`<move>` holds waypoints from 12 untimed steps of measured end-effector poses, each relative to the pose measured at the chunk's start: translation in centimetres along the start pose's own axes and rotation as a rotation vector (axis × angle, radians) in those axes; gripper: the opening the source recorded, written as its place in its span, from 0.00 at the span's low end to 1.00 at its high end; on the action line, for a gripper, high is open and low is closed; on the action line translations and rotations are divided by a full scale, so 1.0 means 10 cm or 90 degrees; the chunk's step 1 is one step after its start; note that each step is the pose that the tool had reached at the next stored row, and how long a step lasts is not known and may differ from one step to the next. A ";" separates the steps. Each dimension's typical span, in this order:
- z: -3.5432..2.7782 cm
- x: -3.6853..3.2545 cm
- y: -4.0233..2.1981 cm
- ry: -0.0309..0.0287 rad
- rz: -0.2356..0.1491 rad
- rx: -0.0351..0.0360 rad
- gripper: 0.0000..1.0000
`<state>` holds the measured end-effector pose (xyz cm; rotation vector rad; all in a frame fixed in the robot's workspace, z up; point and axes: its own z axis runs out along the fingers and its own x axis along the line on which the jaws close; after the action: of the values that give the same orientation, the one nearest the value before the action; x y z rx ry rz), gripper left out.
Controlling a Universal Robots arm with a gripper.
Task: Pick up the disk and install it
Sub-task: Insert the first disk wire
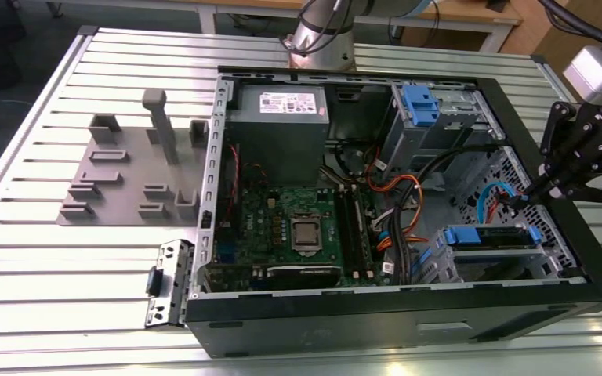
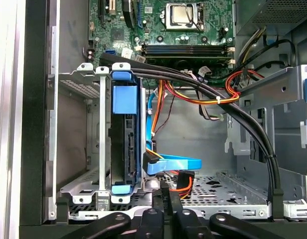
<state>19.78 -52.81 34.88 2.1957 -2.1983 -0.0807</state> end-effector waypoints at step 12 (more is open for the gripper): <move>-0.024 0.003 0.094 0.0000 0.000 0.0060 0.16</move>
<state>18.86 -52.84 35.18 2.2005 -2.2032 -0.0705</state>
